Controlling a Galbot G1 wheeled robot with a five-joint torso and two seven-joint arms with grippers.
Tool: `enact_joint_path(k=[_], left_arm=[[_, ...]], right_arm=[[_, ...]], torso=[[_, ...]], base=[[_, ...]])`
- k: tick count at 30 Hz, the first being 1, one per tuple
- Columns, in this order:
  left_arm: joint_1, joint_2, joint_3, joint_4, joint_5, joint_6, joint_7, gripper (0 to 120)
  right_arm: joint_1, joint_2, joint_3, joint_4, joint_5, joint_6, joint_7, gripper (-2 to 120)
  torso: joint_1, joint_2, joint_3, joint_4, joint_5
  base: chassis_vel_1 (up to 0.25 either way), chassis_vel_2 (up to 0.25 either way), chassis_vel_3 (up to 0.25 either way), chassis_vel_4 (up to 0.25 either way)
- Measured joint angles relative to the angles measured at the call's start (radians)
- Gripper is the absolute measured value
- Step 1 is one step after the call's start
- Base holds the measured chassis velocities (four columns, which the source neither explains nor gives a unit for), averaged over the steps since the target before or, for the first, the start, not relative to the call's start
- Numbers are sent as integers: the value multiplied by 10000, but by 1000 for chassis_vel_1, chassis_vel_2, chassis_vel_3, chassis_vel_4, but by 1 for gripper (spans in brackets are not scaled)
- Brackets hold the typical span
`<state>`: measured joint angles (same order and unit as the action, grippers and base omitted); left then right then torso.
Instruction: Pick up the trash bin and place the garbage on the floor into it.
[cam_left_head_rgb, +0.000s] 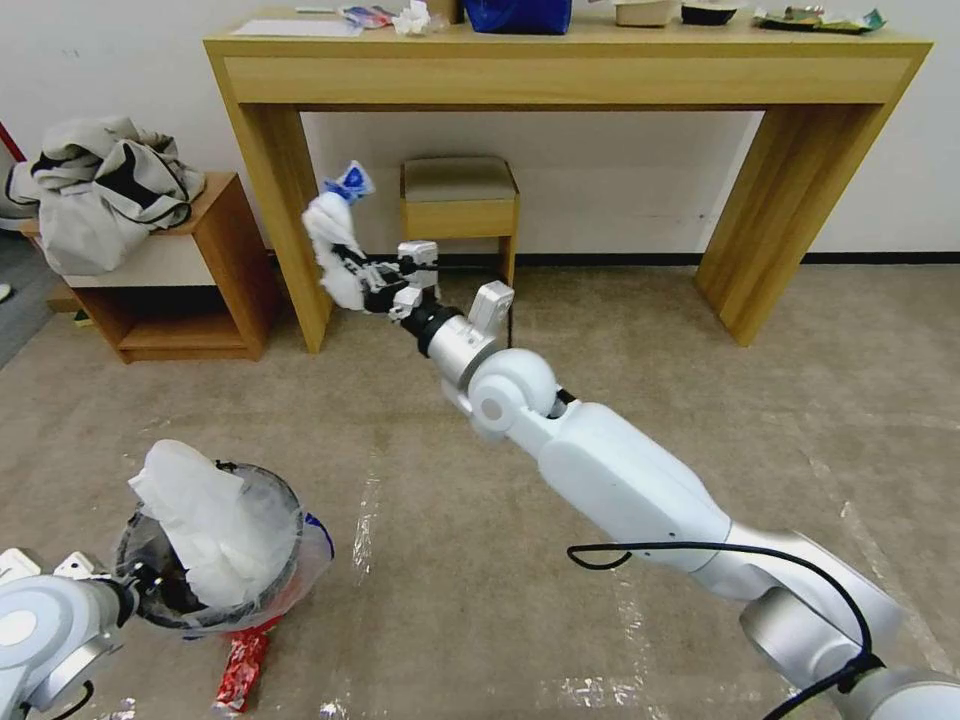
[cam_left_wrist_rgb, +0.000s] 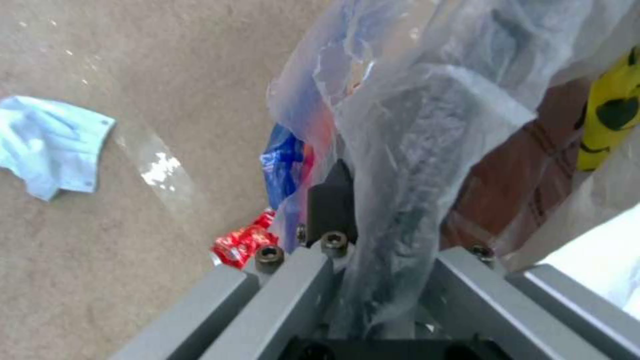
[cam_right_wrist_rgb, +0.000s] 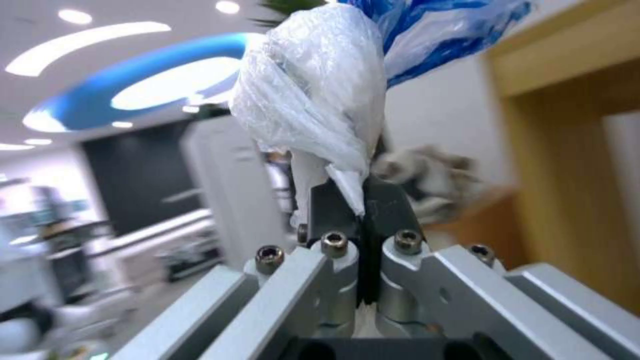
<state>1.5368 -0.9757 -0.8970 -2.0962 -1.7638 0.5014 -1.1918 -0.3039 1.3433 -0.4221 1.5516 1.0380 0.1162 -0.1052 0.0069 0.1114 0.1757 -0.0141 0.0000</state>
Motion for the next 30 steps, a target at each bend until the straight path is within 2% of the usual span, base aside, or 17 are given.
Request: enact_joint_path(k=[1, 2, 3, 7, 12, 24, 30], left_arm=[[0, 0, 0, 0, 0, 0, 0, 0], [-75, -37, 81, -35, -51, -14, 4, 0], [-100, -44, 119, -46, -62, -14, 5, 0], [-142, -45, 208, -121, -118, -14, -10, 0], [-123, -23, 191, -214, -205, -14, -38, 0], [20, -26, 73, -424, -297, 17, -80, 0], [52, 5, 16, -455, -339, 24, -88, 0]], right_arm=[[0, 0, 0, 0, 0, 0, 0, 0], [-60, 150, -276, -47, 0, 400, -685, 0], [-72, 208, -413, -57, 33, 506, -966, 0], [-55, 381, -1080, -206, 65, 648, -1739, 0], [-84, 654, -1931, -767, -136, 845, -2232, 0], [-756, 1431, -3106, -2355, -938, 1179, -2495, 0], [-1209, 1527, -3247, -3051, -1268, 1322, -2691, 0]], torso=[[0, 0, 0, 0, 0], [0, 0, -1, -1, -1], [0, 0, 0, -1, -1], [0, 0, -1, -1, -1], [0, 0, -1, -2, -2], [0, 0, -1, -1, -2], [0, 0, -1, -2, 0]], base=[[0, 0, 0, 0], [0, 0, 0, 0], [0, 0, 0, 0], [0, 0, 0, 0], [0, 0, 0, 0], [0, 0, 0, 0], [0, 0, 0, 0]])
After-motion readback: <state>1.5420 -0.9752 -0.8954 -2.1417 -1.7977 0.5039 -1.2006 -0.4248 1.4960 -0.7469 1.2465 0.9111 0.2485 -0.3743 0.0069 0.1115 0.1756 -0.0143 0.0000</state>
